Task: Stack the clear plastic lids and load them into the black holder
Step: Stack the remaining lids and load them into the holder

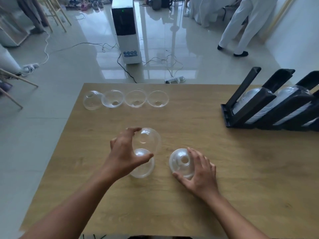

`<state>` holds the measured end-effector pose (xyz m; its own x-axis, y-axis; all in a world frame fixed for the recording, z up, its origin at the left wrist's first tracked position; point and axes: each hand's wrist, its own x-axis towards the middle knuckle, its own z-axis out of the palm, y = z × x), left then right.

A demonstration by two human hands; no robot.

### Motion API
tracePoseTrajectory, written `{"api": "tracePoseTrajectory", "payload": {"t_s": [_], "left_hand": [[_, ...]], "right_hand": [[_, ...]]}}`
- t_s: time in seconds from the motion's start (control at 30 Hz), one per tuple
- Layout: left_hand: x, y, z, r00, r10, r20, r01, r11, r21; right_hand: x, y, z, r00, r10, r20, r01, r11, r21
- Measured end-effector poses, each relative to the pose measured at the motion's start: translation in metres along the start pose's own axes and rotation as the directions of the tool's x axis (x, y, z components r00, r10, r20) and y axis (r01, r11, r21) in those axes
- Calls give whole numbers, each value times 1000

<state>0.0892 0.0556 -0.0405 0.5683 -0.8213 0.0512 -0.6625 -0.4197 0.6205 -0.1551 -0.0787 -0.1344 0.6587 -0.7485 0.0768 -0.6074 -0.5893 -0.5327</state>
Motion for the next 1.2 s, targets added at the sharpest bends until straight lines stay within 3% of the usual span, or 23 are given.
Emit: {"api": "tracePoseTrajectory", "payload": {"t_s": [0.33, 0.53, 0.7, 0.9, 1.2], "left_hand": [[-53, -34, 49, 984, -178, -31, 176, 983, -56], [-59, -44, 60, 977, -207, -55, 202, 976, -79], [-60, -45, 66, 965, -258, -42, 255, 964, -78], [-56, -47, 71, 959, -278, -55, 274, 959, -66], [-54, -47, 69, 959, -283, -32, 280, 957, -71]], "right_hand": [[4, -5, -20, 998, 70, -1, -70, 997, 45], [93, -31, -49, 996, 33, -82, -25, 996, 89], [202, -69, -46, 987, -36, 159, 57, 990, -128], [288, -103, -20, 902, -14, 432, 176, 924, -339], [327, -115, 1, 812, 53, 581, 267, 851, -452]]}}
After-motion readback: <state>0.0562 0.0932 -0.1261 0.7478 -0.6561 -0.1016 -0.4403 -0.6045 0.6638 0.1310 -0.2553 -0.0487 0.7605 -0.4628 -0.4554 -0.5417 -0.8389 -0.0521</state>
